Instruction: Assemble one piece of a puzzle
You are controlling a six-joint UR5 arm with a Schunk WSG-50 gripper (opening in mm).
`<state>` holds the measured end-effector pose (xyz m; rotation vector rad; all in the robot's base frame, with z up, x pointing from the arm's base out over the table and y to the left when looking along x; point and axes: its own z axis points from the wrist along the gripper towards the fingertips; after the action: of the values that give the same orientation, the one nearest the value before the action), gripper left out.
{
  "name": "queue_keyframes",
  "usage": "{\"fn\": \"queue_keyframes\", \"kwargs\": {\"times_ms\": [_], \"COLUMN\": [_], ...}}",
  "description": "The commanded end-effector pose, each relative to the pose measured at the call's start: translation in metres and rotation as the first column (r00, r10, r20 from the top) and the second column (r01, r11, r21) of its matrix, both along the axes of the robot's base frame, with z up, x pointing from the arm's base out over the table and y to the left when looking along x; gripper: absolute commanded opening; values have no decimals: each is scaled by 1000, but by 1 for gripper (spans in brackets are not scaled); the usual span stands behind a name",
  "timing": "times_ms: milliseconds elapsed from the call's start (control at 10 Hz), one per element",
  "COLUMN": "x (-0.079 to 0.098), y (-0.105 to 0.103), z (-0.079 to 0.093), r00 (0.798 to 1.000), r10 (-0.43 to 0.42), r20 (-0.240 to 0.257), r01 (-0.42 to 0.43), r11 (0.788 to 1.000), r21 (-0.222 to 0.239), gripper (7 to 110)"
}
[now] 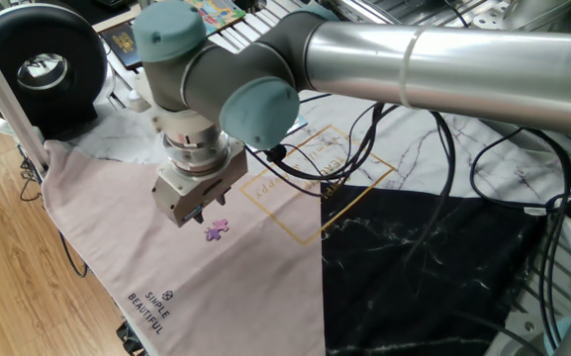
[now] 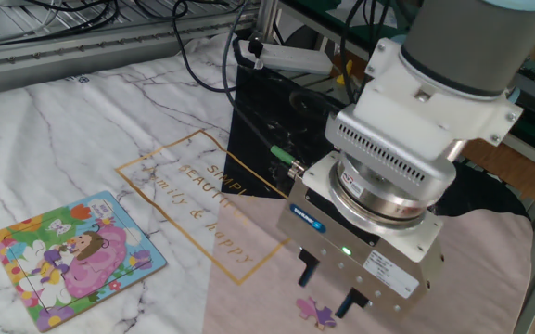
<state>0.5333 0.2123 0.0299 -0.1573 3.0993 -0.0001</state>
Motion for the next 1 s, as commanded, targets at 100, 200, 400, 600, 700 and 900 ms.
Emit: {"fn": "queue_keyframes", "kwargs": {"times_ms": [100,200,400,600,700,900], "x": [-14,-13,-17,-15,-15,-13], "y": [13,3,-18,-13,-7,-2], "z": [1,0,1,1,0,0], "r00": [999,999,996,995,994,995], "r10": [-6,23,56,75,95,83], "r20": [-51,-45,-65,-58,-57,-46], "r01": [9,-22,-60,-77,-96,-83], "r11": [998,999,996,996,995,997], "r21": [60,24,-59,-40,-15,1], "gripper": [44,44,44,44,44,44]}}
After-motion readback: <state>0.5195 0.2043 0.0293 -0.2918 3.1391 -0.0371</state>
